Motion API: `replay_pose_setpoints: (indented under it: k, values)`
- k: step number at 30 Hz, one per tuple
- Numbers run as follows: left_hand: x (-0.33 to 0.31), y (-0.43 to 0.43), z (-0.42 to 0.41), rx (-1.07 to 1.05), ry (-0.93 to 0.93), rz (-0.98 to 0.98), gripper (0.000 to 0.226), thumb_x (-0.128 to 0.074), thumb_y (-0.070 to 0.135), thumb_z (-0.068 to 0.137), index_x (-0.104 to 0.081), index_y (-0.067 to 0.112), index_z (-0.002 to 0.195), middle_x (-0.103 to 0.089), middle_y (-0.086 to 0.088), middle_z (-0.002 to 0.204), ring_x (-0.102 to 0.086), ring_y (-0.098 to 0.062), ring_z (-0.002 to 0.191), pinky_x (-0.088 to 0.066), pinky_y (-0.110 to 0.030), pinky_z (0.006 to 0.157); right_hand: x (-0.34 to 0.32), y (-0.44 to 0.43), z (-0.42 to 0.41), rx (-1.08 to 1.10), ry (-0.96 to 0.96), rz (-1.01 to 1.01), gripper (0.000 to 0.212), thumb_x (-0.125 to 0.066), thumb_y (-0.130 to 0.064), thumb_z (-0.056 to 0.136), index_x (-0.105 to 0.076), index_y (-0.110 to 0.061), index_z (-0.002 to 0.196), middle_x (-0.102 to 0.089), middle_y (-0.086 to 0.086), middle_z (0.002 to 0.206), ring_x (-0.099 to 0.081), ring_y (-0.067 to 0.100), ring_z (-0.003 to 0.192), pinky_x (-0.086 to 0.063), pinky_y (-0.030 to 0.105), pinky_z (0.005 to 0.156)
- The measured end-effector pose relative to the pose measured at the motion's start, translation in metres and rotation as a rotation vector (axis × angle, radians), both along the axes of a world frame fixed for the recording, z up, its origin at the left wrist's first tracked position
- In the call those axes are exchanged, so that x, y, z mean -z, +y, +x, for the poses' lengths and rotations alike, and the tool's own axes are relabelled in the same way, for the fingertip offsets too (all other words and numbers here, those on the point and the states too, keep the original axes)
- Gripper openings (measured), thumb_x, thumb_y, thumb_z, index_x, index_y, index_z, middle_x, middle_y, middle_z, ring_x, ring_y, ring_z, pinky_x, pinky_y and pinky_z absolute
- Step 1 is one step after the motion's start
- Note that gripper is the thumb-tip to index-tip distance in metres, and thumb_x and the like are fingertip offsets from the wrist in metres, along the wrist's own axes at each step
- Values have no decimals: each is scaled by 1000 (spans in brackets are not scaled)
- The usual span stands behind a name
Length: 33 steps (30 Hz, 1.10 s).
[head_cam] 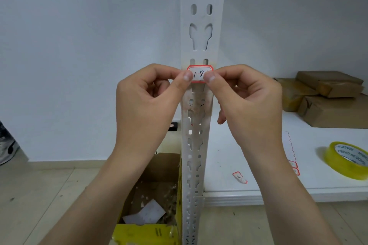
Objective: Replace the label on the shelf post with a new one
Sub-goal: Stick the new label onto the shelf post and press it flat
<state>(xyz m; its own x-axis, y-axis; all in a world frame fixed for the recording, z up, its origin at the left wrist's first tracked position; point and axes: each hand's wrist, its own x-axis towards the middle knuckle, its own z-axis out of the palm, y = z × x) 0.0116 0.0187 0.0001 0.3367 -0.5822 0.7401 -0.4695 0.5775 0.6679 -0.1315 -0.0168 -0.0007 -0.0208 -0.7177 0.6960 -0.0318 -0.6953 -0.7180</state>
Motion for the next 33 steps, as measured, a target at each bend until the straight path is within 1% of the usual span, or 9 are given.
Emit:
replay_pose_setpoints:
  k: [3, 7, 10, 16, 22, 27, 29, 31, 33]
  values:
    - [-1, -2, 0, 0, 21, 6, 14, -76, 27, 92, -74, 27, 78, -43, -21, 62, -35, -23, 55, -32, -18, 49, 1, -1, -1, 56, 31, -39, 13, -77, -22, 91, -75, -25, 79, -66, 11, 65, -56, 33, 51, -46, 42, 47]
    - [0, -2, -1, -22, -4, 4, 13, -76, 29, 92, -74, 26, 79, -36, -12, 57, -32, -7, 52, -31, -14, 49, 1, -1, -1, 132, 61, -89, 14, -77, -25, 91, -74, -30, 78, -64, 4, 61, -56, 27, 51, -49, 42, 46]
    - [0, -3, -2, -50, 7, 2, 13, -76, 31, 92, -75, 26, 81, -32, 1, 53, -32, -7, 50, -31, -12, 51, 0, 0, 1, 173, 81, -116, 12, -78, -28, 91, -74, -32, 80, -65, -1, 61, -57, 23, 55, -52, 42, 46]
    - [0, -3, -1, -85, -16, -1, 12, -76, 34, 92, -74, 31, 81, -39, -14, 61, -33, -7, 52, -34, -15, 51, -1, 2, 2, 221, 112, -135, 9, -77, -31, 92, -73, -32, 83, -67, -5, 64, -60, 22, 60, -53, 39, 48]
    - [0, -3, -3, -114, -13, 3, 14, -76, 36, 92, -72, 35, 79, -39, -11, 59, -33, -8, 51, -32, -14, 50, -2, 1, 5, 262, 122, -122, 11, -78, -34, 90, -75, -30, 81, -66, -7, 63, -57, 16, 58, -49, 28, 54]
    - [0, -3, -4, -137, -7, 12, 15, -76, 37, 91, -70, 36, 77, -42, -8, 60, -35, -8, 51, -34, -15, 49, -4, 2, 6, 273, 117, -97, 14, -79, -34, 89, -74, -30, 76, -65, -10, 60, -52, 7, 53, -36, 10, 53]
    - [-1, -3, -5, -140, 1, 12, 16, -76, 36, 91, -70, 36, 76, -40, -5, 57, -35, -10, 50, -34, -15, 50, -4, 3, 6, 286, 136, -101, 14, -78, -34, 89, -74, -30, 76, -65, -12, 60, -53, 6, 54, -37, 9, 52]
    - [-1, -3, -6, -146, -2, 15, 17, -76, 36, 91, -69, 37, 76, -45, -10, 61, -36, -16, 52, -34, -16, 50, -5, 4, 6, 308, 154, -114, 14, -78, -35, 89, -74, -30, 76, -63, -14, 60, -54, 5, 54, -38, 8, 52]
    - [-1, -3, -7, -151, 0, 9, 17, -77, 35, 91, -71, 35, 76, -44, -12, 63, -35, -15, 52, -34, -18, 51, -6, 4, 5, 336, 170, -127, 13, -78, -36, 88, -74, -31, 76, -61, -15, 58, -53, 4, 53, -36, 7, 53]
